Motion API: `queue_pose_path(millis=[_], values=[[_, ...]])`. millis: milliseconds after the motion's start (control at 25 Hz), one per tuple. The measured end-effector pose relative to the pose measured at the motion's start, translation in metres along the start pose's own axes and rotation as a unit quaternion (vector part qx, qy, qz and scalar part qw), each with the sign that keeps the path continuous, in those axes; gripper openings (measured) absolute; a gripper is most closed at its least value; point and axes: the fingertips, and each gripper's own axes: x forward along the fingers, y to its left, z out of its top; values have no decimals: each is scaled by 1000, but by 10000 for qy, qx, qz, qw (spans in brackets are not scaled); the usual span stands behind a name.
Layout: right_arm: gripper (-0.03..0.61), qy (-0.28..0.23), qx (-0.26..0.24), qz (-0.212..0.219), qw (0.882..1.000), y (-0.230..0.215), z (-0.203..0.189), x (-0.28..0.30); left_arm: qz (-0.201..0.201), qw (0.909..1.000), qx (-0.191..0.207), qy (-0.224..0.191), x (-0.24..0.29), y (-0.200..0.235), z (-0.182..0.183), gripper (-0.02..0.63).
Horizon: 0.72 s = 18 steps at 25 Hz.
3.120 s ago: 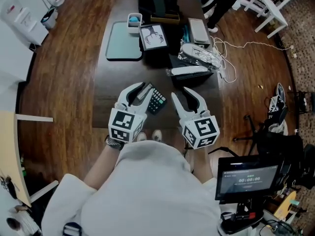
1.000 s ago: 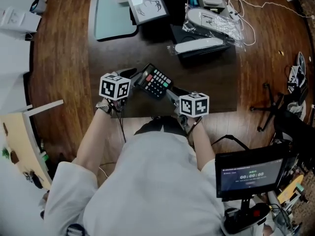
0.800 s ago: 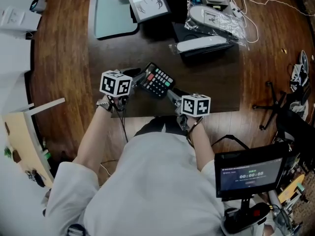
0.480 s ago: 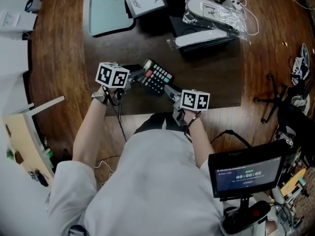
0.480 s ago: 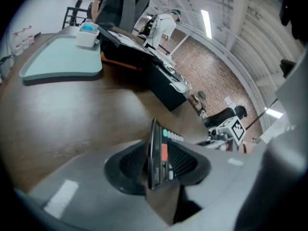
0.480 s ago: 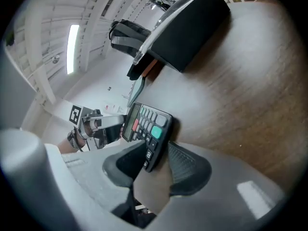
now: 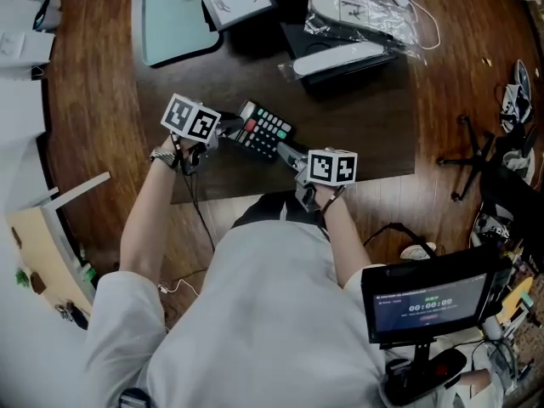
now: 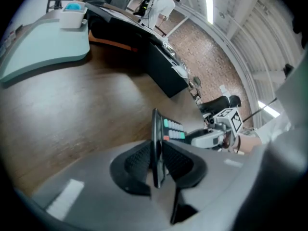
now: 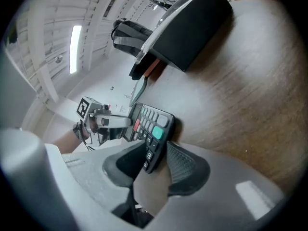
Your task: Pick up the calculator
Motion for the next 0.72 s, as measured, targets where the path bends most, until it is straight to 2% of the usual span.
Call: queue_pose_path(millis=[160,360,640,720], values=[[132,48,-43,36,10000,1,2,-1,-246,9994,110,234,5,-3,-5,87],[132,132,-243,-44,9996,2,2,2,-555,9983,-101,126,3,-2,-8,78],[126,32,-206,-122,9997,5,0,3,-529,9983,-224,93,-1,-3,-12,69],[115,28,-253,-261,9993,3,0,3,-544,9980,-300,65,-2,-4,-14,66]])
